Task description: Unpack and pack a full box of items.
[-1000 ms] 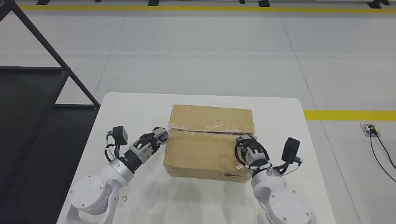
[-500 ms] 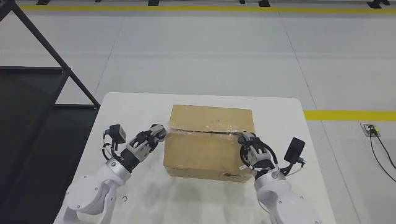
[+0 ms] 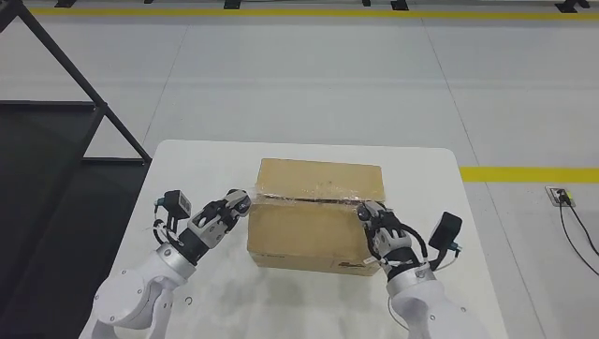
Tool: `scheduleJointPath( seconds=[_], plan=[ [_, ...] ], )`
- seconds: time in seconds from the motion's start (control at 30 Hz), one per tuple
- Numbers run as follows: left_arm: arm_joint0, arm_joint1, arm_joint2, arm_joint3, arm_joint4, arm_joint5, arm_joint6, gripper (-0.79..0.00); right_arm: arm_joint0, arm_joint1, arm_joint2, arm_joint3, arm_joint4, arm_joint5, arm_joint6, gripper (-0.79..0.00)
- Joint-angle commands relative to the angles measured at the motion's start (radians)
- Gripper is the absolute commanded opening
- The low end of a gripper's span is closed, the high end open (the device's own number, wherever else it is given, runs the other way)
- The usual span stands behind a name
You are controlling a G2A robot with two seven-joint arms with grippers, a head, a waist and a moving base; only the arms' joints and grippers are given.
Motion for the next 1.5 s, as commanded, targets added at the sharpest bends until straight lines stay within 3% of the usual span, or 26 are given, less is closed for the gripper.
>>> scheduleJointPath(
  seconds=[0.0,0.23,0.47,0.5,0.57,0.6,0.63,1.47],
  plan=[
    [0.000,0.001,-0.002,0.003,-0.002,0.002,0.003,-0.785,0.004,-0.001,0.002,0.006,0.001,0.013,-0.007,-0.785],
    [-0.020,0.005,0.003,0.034,0.008,0.017,0.014,-0.785,0.046,0.001,-0.015,0.047,-0.045,0.101,-0.012,-0.785],
    [-0.035,0.009,0.012,0.055,0.020,0.024,0.023,-0.760,0.073,-0.002,-0.026,0.065,-0.059,0.102,-0.023,-0.785],
    [-0.036,0.009,0.013,0.056,0.021,0.025,0.025,-0.508,0.077,-0.003,-0.032,0.074,-0.058,0.096,-0.028,-0.785],
    [-0.037,0.010,0.015,0.056,0.022,0.025,0.025,-0.157,0.083,-0.004,-0.038,0.081,-0.059,0.094,-0.028,-0.785],
    [-0.037,0.011,0.015,0.055,0.025,0.026,0.026,-0.034,0.090,-0.005,-0.041,0.087,-0.066,0.095,-0.033,-0.785],
    [-0.037,0.011,0.015,0.055,0.025,0.027,0.027,0.000,0.092,-0.005,-0.043,0.090,-0.066,0.095,-0.033,-0.785],
    [-0.021,0.026,-0.010,0.046,0.026,0.003,0.047,0.000,0.148,-0.017,-0.029,0.142,-0.044,0.123,-0.049,-0.785]
  ],
)
